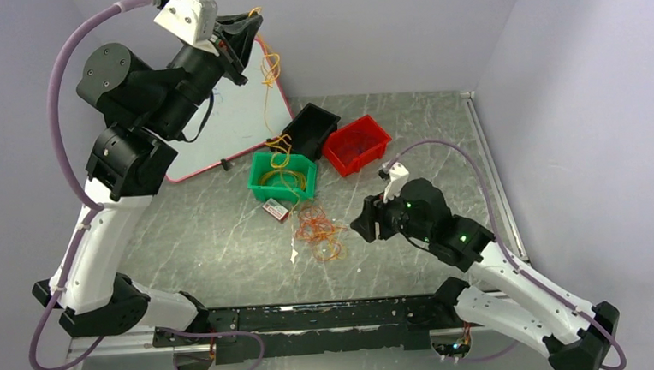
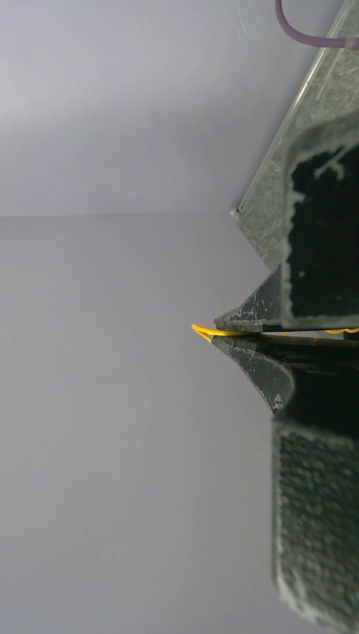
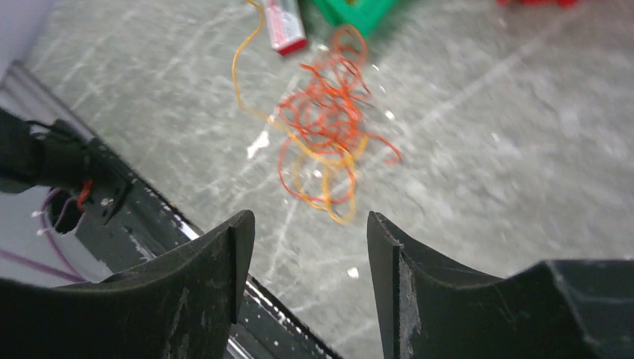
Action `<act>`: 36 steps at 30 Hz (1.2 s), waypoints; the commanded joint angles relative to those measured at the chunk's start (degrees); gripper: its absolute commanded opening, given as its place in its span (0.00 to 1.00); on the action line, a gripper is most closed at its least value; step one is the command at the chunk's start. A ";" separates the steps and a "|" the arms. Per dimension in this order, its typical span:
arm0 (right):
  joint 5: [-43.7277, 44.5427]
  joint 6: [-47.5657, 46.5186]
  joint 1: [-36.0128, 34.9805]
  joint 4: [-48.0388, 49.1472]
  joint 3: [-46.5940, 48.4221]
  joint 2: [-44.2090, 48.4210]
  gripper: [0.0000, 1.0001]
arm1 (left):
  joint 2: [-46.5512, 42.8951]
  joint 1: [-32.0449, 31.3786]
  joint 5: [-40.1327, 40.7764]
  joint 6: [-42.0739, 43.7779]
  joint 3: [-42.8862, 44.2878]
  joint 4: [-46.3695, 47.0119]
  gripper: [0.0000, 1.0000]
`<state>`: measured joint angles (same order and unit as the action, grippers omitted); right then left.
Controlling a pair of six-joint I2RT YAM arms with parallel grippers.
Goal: Untangle the cables
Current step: Untie the cable.
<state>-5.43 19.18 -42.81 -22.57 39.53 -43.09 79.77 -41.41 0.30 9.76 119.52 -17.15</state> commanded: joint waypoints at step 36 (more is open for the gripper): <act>-11.85 -10.52 0.18 96.52 -3.85 -41.31 0.58 | -1.73 -0.18 -4.45 -2.24 1.83 -1.14 0.07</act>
<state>-17.23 10.37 -42.81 69.43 33.65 -82.30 78.87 -41.41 -2.11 8.08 120.33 -17.93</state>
